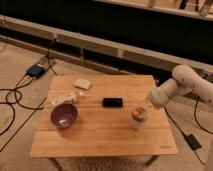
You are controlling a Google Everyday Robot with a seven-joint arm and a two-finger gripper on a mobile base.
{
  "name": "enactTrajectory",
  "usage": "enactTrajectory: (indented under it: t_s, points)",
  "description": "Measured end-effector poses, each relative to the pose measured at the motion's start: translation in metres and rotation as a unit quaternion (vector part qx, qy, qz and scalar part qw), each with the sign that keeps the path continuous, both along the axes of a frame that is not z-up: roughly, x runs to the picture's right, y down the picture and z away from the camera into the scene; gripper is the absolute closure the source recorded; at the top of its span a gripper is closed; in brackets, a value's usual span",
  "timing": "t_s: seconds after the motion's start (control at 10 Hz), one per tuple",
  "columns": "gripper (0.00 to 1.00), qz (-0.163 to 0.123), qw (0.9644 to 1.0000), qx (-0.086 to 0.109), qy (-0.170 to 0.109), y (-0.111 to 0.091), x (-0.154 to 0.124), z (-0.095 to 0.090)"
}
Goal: Place the pepper in the ceramic cup
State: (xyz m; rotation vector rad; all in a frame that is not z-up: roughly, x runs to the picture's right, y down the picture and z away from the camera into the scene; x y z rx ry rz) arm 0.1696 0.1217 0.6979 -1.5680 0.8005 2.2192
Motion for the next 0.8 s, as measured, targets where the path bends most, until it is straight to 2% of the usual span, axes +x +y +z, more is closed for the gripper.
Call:
enactTrajectory:
  t_s: [0.2, 0.6, 0.8]
  points:
    - [0.57, 0.006, 1.0, 0.0, -0.001, -0.001, 0.0015, 0.0018]
    - [0.21, 0.021, 0.9997, -0.008, -0.002, 0.0047, 0.003, -0.0011]
    - [0.2, 0.029, 0.9995, -0.011, -0.004, 0.0067, 0.0024, -0.0016]
